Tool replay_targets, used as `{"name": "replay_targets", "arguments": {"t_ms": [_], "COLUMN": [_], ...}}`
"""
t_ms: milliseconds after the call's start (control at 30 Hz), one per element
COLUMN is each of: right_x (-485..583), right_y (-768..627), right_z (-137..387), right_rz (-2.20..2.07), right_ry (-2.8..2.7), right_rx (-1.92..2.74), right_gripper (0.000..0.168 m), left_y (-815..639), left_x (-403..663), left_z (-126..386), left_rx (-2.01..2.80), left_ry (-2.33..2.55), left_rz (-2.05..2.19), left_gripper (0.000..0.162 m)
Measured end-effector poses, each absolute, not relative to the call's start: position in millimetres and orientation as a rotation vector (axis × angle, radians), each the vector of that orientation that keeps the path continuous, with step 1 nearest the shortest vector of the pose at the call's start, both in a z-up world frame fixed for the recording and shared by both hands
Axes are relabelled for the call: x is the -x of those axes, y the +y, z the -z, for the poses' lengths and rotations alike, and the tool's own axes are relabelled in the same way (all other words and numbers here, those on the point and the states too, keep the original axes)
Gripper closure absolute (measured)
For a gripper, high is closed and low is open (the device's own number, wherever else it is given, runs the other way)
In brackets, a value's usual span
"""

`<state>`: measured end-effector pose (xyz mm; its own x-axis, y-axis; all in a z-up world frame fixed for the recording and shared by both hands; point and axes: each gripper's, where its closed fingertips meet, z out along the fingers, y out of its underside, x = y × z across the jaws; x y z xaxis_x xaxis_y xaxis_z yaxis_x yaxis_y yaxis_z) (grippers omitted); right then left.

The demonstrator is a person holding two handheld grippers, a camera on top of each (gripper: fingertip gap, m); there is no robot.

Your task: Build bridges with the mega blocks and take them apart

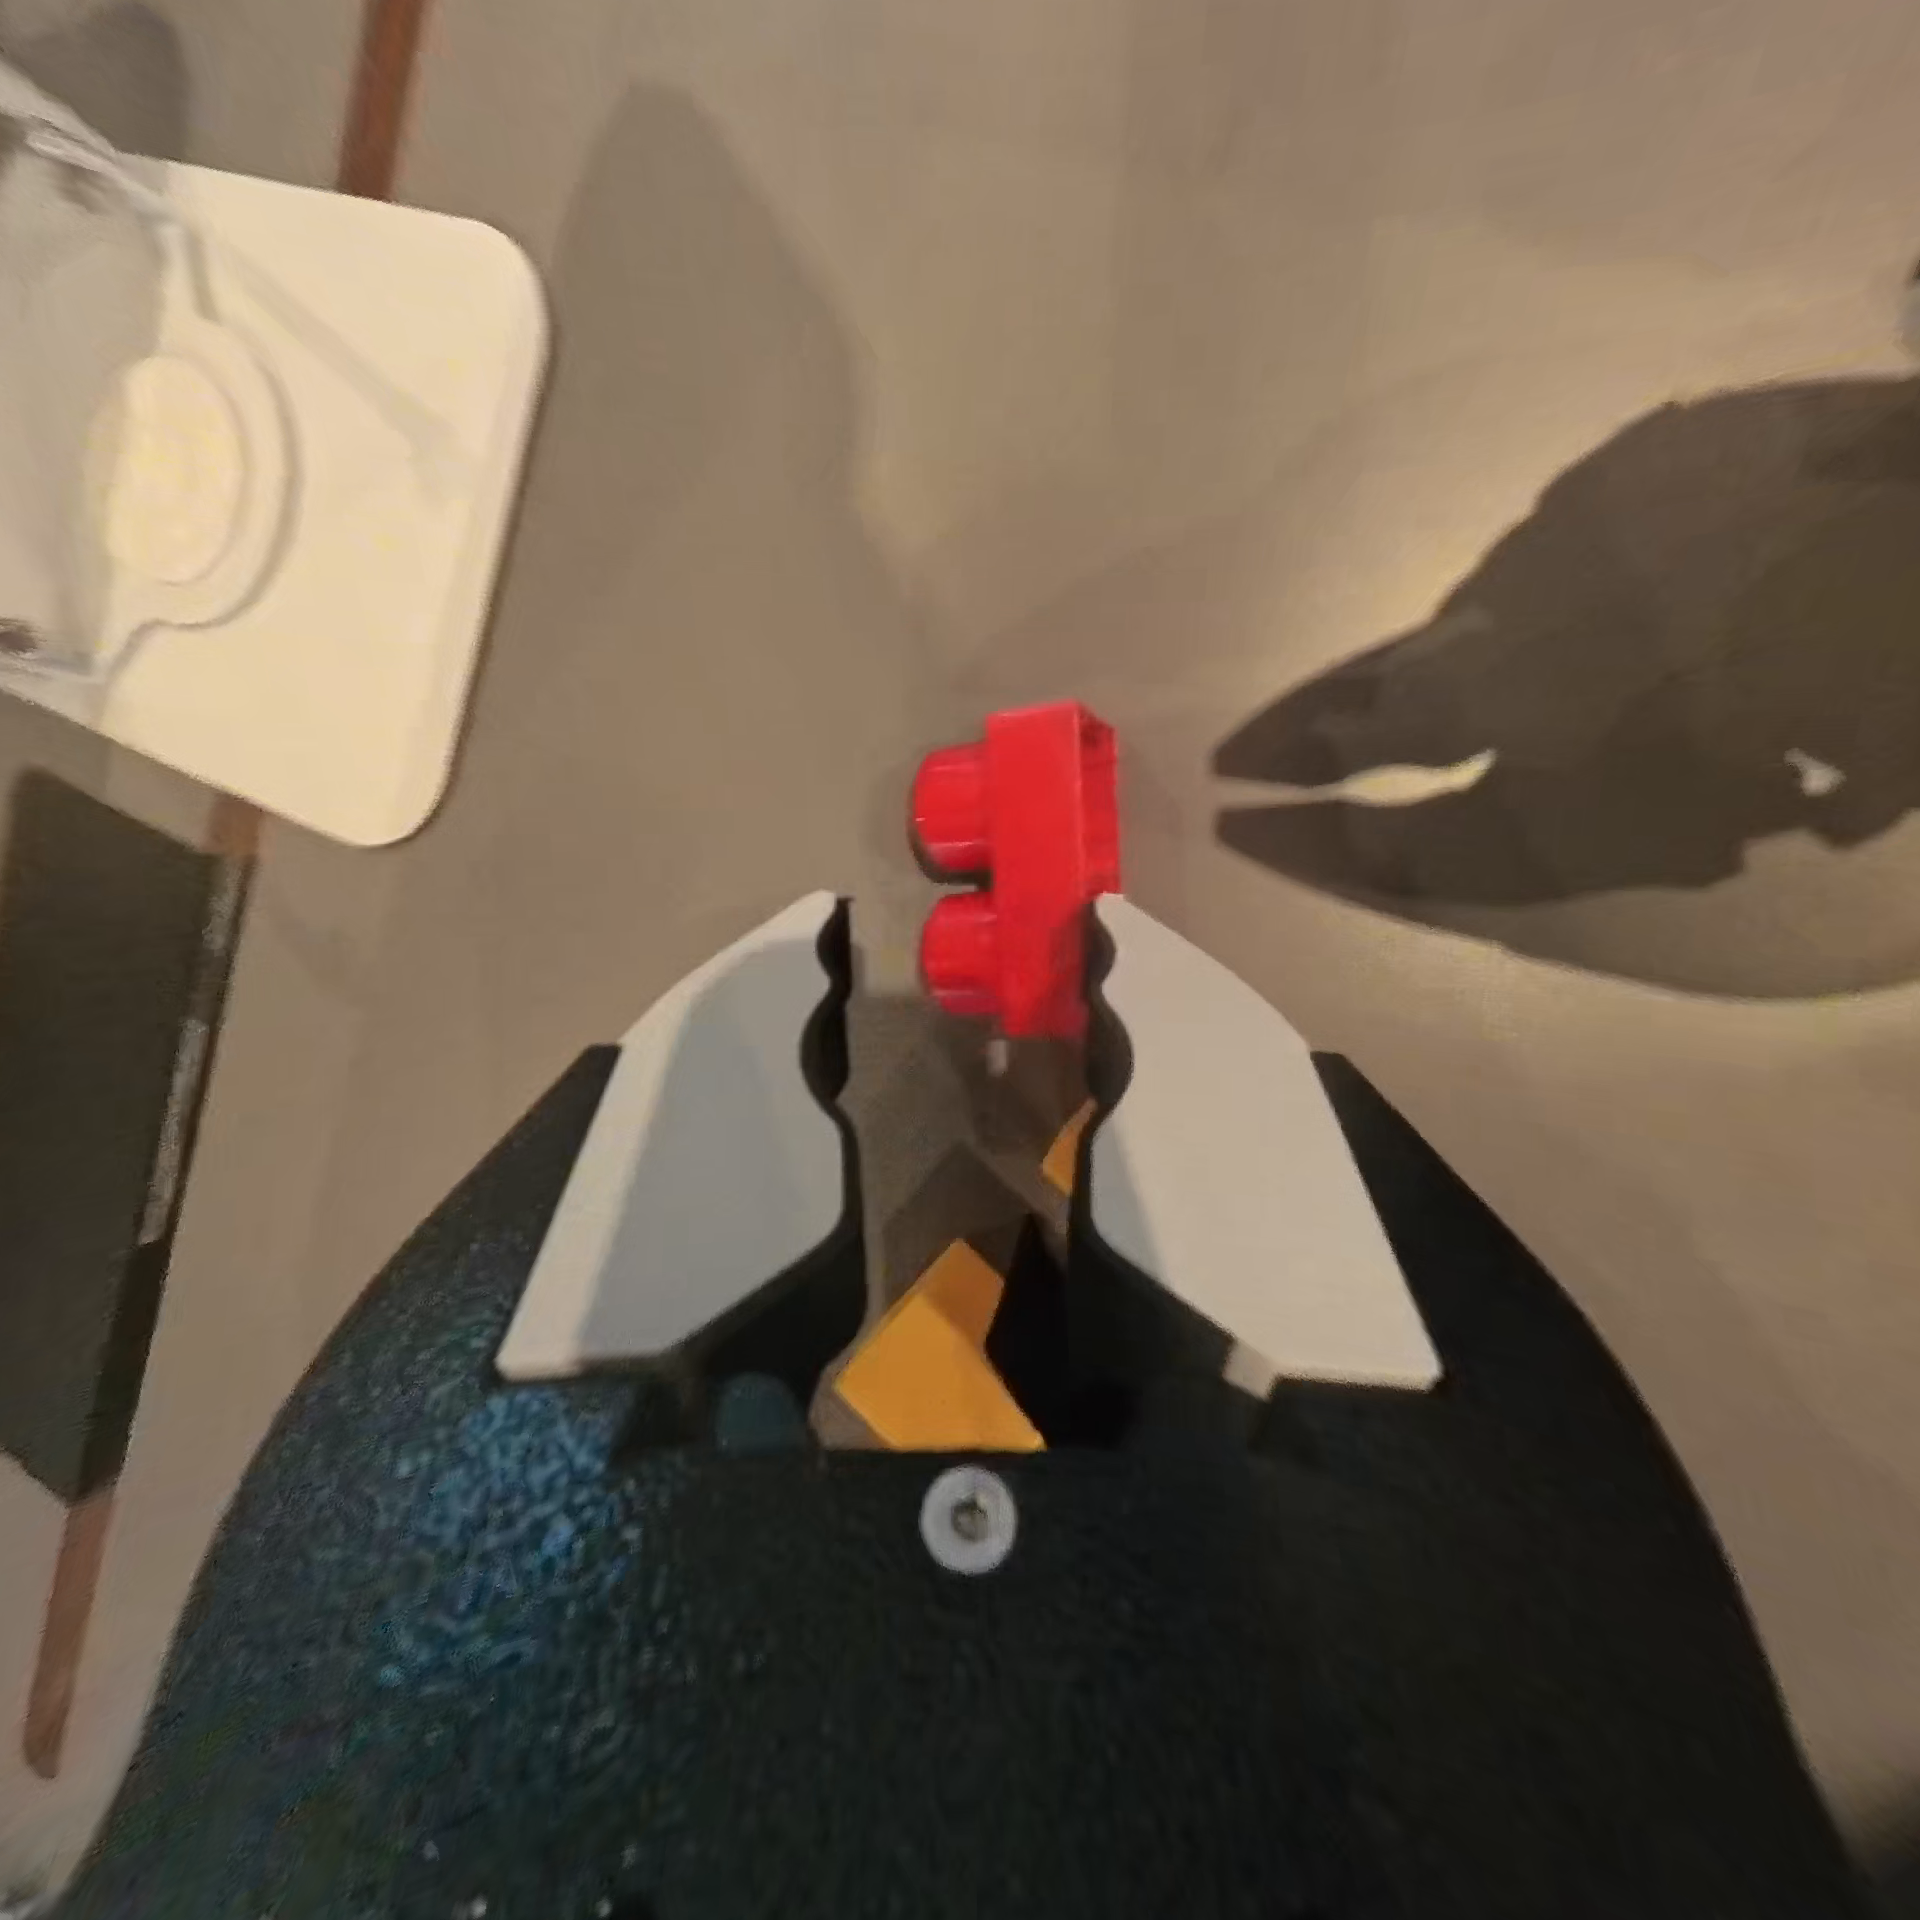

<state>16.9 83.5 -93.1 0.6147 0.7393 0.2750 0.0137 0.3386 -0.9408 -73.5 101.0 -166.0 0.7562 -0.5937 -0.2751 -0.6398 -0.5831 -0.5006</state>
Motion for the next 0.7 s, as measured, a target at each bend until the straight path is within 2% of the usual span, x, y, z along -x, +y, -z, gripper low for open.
{"name": "replay_targets", "arguments": {"t_ms": [100,167,233,333,600,700], "right_x": [-16.3,-15.3,-13.9,-12.4,-12.4,-12.0], "right_y": [83.2,82.0,80.8,79.5,79.6,79.4], "right_z": [93.4,93.3,93.7,94.3,95.0,95.2], "right_rz": [-0.551,-0.56,-0.567,-0.571,-0.583,-0.592], "right_ry": [-0.799,-0.804,-0.811,-0.821,-0.821,-0.822], "right_rx": [1.144,1.142,1.142,1.14,1.147,1.149], "right_gripper": [0.16,0.16,0.16,0.16,0.16,0.16], "left_y": [86.9,68.1,46.7,19.5,7.7,12.5], "left_x": [85.5,91.9,92.5,84.1,71.9,73.9], "left_z": [140.3,131.9,133.1,151.8,203.4,208.2], "left_rx": [2.269,2.23,2.213,2.243,2.374,2.377], "left_ry": [0.76,0.677,0.611,0.541,0.325,0.302], "left_rz": [-0.095,-0.088,-0.074,-0.052,0.002,-0.026], "left_gripper": [0.116,0.12,0.127,0.129,0.099,0.1]}}
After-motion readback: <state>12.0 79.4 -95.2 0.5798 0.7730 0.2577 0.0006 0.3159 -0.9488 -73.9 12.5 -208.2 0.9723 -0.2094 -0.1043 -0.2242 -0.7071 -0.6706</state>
